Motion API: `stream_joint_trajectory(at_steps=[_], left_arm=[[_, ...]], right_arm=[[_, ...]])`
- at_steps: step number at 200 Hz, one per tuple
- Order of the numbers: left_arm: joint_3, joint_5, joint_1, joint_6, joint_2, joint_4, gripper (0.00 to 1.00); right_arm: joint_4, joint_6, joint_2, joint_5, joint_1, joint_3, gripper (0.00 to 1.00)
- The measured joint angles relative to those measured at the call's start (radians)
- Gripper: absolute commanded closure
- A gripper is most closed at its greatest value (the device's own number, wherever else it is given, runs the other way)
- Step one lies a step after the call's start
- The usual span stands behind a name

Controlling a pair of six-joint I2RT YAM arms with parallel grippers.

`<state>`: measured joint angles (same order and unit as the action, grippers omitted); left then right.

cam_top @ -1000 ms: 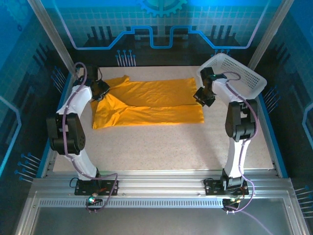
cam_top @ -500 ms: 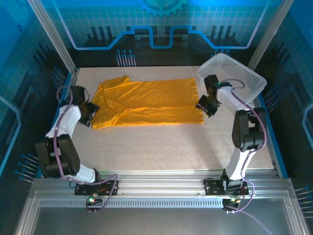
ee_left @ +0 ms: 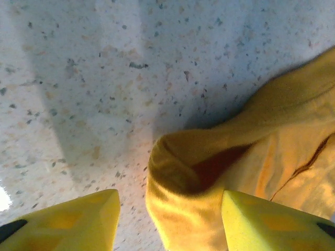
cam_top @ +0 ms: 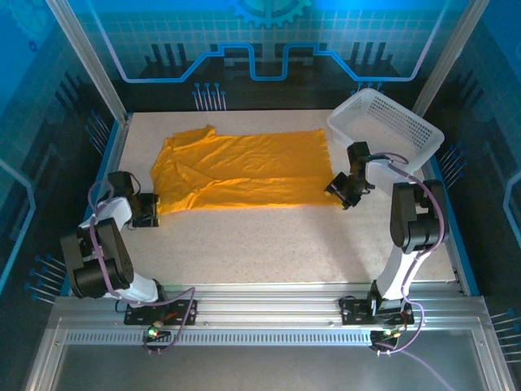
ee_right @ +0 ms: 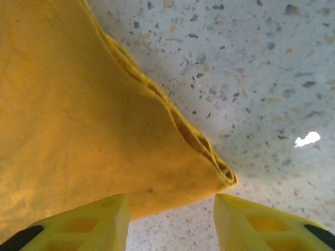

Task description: Fold and stack the t-shirts

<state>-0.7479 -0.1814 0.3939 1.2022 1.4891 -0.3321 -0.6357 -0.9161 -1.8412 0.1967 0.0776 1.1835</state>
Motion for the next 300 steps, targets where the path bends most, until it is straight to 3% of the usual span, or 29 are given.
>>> stream_joint_trajectory(at_steps=[23,50,126,158,172,189,201,242,281,300], left_arm=[[0.011,0.0,0.0,0.026,0.033,0.04,0.74],[-0.005,0.001,0.003,0.021,0.066,0.064,1.0],[-0.238,0.107,-0.035,-0.166,0.013,-0.161,1.0],[-0.278,0.175,-0.13,-0.271,0.011,-0.309,1.0],[-0.277,0.195,-0.167,-0.302,0.011,-0.362,0.87],[-0.252,0.196,-0.189,-0.332,0.001,-0.393,0.54],[-0.221,0.194,-0.191,-0.34,-0.017,-0.404,0.41],[-0.198,0.212,-0.176,-0.372,-0.085,-0.461,0.38],[-0.103,0.151,0.005,-0.325,-0.145,-0.391,0.37],[-0.065,0.086,0.024,-0.265,-0.114,-0.315,0.37]], right_arm=[[0.005,-0.025,-0.048,0.0,0.0,0.013,0.73],[0.01,-0.048,-0.087,-0.013,0.001,0.069,0.97],[-0.081,-0.037,-0.083,-0.14,0.019,0.173,1.0],[-0.124,-0.012,-0.068,-0.182,0.019,0.171,1.0],[-0.137,-0.001,-0.053,-0.204,0.019,0.164,1.0],[-0.145,0.012,-0.032,-0.22,0.01,0.143,1.0],[-0.148,0.021,-0.026,-0.224,-0.002,0.126,1.0],[-0.16,0.058,-0.031,-0.223,-0.023,0.107,1.0],[-0.166,0.088,-0.043,-0.224,-0.023,0.114,1.0],[-0.168,0.106,-0.05,-0.227,-0.023,0.121,1.0]])
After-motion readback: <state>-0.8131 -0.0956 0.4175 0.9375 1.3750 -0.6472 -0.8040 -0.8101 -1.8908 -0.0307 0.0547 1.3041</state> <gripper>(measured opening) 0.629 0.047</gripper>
